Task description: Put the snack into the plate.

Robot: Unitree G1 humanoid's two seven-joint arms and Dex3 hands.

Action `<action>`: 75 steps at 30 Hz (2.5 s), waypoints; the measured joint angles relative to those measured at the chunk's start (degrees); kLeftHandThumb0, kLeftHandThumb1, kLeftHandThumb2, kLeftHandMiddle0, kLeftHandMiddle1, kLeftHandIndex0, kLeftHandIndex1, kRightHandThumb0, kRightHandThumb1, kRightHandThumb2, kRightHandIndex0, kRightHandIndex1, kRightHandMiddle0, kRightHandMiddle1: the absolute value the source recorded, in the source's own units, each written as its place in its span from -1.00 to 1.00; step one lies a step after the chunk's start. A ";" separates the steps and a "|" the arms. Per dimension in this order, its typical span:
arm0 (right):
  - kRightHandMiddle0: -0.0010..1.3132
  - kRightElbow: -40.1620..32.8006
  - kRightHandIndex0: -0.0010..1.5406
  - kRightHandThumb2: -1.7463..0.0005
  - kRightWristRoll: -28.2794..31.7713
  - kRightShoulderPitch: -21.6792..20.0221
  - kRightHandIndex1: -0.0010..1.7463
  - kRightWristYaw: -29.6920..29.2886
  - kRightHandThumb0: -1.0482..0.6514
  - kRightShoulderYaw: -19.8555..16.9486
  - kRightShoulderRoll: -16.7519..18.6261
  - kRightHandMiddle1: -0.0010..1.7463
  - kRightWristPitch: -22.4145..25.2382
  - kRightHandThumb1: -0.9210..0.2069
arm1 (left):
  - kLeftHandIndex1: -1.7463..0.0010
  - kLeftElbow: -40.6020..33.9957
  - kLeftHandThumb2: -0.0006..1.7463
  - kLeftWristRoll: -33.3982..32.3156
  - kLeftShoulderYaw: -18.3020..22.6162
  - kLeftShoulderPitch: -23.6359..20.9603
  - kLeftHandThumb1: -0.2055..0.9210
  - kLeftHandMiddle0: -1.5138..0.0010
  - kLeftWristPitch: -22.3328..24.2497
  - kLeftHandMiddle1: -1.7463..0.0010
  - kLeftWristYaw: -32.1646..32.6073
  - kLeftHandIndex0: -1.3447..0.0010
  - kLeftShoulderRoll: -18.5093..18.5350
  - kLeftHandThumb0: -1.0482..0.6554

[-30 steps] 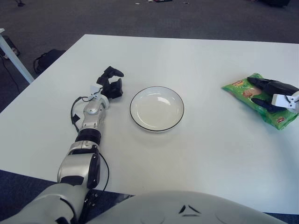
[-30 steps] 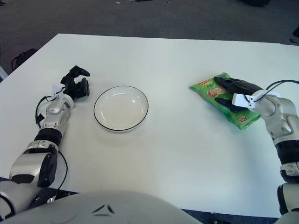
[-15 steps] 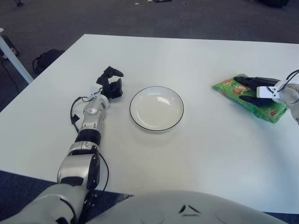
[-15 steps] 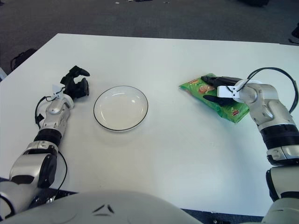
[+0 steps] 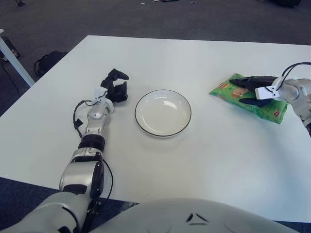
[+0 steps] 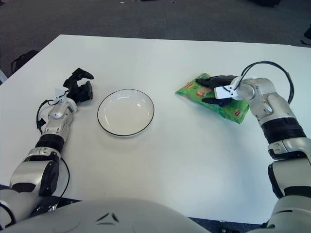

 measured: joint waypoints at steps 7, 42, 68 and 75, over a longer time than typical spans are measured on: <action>-1.00 2.34 -1.00 0.05 0.36 -1.10 -1.00 -2.81 -0.99 0.09 1.93 -0.73 -5.82 -1.00 | -1.00 -1.41 0.18 0.04 -0.02 0.53 0.33 -0.50 0.88 -1.00 0.22 0.35 -0.11 -0.25; -1.00 12.74 -1.00 0.34 -9.96 1.26 -1.00 -45.57 -0.86 -0.72 4.66 -0.64 -19.77 -1.00 | -1.00 -4.21 0.13 1.30 -1.28 0.91 0.39 -0.57 0.15 -1.00 1.62 0.39 0.15 -0.24; -1.00 14.10 -1.00 0.20 -11.08 2.45 -1.00 -57.47 -0.99 -3.22 0.86 -0.71 -23.12 -1.00 | -1.00 -2.89 0.15 2.46 -2.04 1.18 0.37 -0.55 -1.09 -1.00 2.18 0.37 -0.08 -0.25; -1.00 10.62 -1.00 0.17 -8.26 5.07 -1.00 -47.24 -1.00 -4.33 0.54 -0.78 -18.91 -1.00 | -1.00 -2.81 0.16 2.93 -2.35 1.14 0.35 -0.57 -1.53 -1.00 2.91 0.37 -0.17 -0.25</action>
